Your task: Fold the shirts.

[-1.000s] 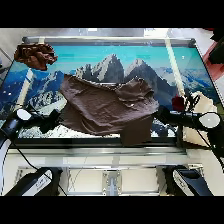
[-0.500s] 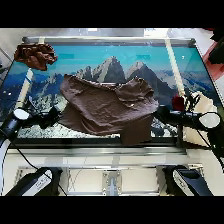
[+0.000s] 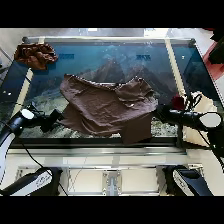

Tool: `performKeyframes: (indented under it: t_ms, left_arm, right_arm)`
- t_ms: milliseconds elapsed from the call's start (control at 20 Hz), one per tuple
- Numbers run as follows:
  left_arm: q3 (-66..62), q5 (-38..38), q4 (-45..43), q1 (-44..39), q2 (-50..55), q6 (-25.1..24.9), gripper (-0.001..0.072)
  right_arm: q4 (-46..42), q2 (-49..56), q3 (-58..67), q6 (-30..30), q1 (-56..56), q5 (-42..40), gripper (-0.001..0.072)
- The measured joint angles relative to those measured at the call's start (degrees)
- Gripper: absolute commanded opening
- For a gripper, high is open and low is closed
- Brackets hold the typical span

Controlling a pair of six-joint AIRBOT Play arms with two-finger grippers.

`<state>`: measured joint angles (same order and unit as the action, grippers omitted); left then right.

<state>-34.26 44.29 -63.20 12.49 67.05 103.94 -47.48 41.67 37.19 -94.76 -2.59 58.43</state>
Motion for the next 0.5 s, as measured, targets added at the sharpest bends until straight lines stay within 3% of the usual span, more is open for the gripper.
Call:
performKeyframes:
  t_ms: [100, 150, 200, 250, 500]
  left_arm:
    - [0.0, -1.5, 2.6, 0.0, 1.5, -0.9, 0.0433]
    - [0.0, -1.9, 3.4, 0.0, 2.4, -1.1, 0.0342]
    - [0.0, -2.4, 4.0, 0.0, 3.4, -1.4, 0.0117]
    - [0.0, -2.8, 4.5, 0.0, 4.4, -1.6, 0.0008]
    - [-1.7, -3.7, 7.9, 0.0, 6.7, -5.8, 0.0008]
  right_arm:
    - [1.1, -0.1, 0.0, 0.1, 0.0, -0.3, 0.0036]
    - [1.4, -0.2, 0.0, 0.1, 0.0, -0.7, 0.0036]
    - [1.8, -0.5, 0.0, 0.2, 0.0, -1.1, 0.0036]
    - [2.0, -0.7, 0.0, 0.2, 0.0, -1.4, 0.0035]
    - [2.6, -3.3, 0.1, 0.2, 0.0, -2.1, 0.0035]
